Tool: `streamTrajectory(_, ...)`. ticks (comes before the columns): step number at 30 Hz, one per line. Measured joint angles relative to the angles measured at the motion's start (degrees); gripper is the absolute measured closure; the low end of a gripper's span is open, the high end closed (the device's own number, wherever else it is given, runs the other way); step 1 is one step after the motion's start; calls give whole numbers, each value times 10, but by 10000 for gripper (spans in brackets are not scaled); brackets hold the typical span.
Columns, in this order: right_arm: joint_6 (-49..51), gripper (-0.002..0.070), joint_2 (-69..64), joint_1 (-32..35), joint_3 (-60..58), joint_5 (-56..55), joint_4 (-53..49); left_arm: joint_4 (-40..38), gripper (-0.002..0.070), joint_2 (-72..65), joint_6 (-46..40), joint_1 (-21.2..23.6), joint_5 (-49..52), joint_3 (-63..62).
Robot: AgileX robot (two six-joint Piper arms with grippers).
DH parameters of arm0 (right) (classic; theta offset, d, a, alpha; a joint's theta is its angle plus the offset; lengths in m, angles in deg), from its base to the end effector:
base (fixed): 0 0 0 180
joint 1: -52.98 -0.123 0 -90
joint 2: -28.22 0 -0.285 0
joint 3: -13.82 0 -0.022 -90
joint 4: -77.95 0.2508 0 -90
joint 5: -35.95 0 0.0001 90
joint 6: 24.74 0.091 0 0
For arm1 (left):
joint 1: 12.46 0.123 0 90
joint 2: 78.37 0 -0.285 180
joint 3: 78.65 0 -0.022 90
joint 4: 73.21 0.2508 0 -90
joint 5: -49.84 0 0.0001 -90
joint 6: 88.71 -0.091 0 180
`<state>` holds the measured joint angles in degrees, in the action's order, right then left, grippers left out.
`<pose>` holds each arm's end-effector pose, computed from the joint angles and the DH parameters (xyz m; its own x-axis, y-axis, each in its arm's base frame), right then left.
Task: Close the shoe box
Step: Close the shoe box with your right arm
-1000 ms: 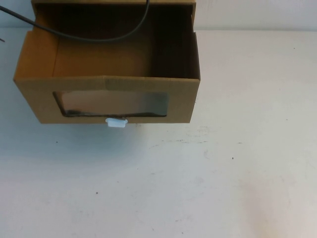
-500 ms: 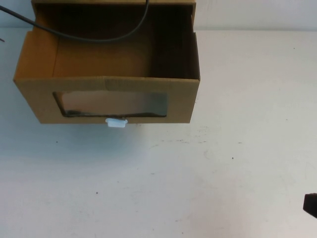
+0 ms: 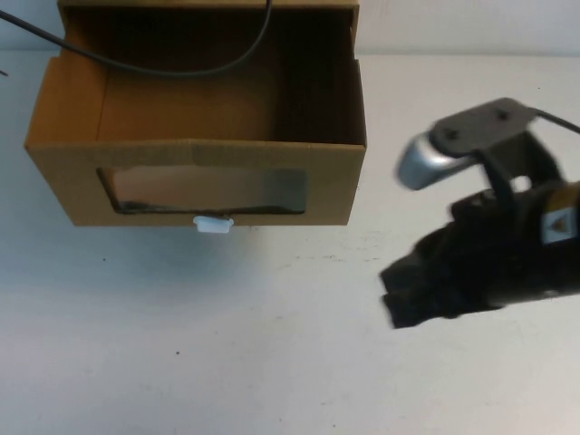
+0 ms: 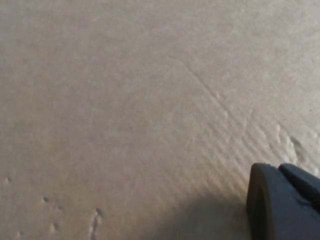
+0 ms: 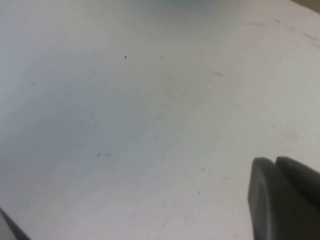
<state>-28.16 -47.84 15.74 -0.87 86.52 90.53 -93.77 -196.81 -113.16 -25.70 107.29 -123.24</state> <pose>0.1812 0.1570 0.3489 -0.6687 -0.4080 -0.6216 -0.6294 0.7557 0.1810 0.4196 -0.1264 0.4091 -0.5046 0.3401 -0.7935 0.5694 0.8220 -0.0098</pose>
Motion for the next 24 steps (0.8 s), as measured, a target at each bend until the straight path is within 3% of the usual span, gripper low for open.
streamTrajectory(5, 181, 687, -61, -183, 41, -100, -263, 0, 677, 0, 0, 0, 0, 0)
streamTrajectory(8, 302, 687, -70, -240, 38, -186, -428, 0, 677, 0, 0, 0, 0, 0)
streamTrajectory(14, 538, 687, -98, -254, 38, -254, -695, 0, 677, 0, 0, 0, 0, 0)
streamTrajectory(19, 617, 687, -136, -254, 40, -282, -771, 0, 677, 0, 1, 0, 0, 0)
streamTrajectory(24, 636, 687, -173, -254, 67, -283, -792, 0, 677, 0, 3, 0, 0, 0)
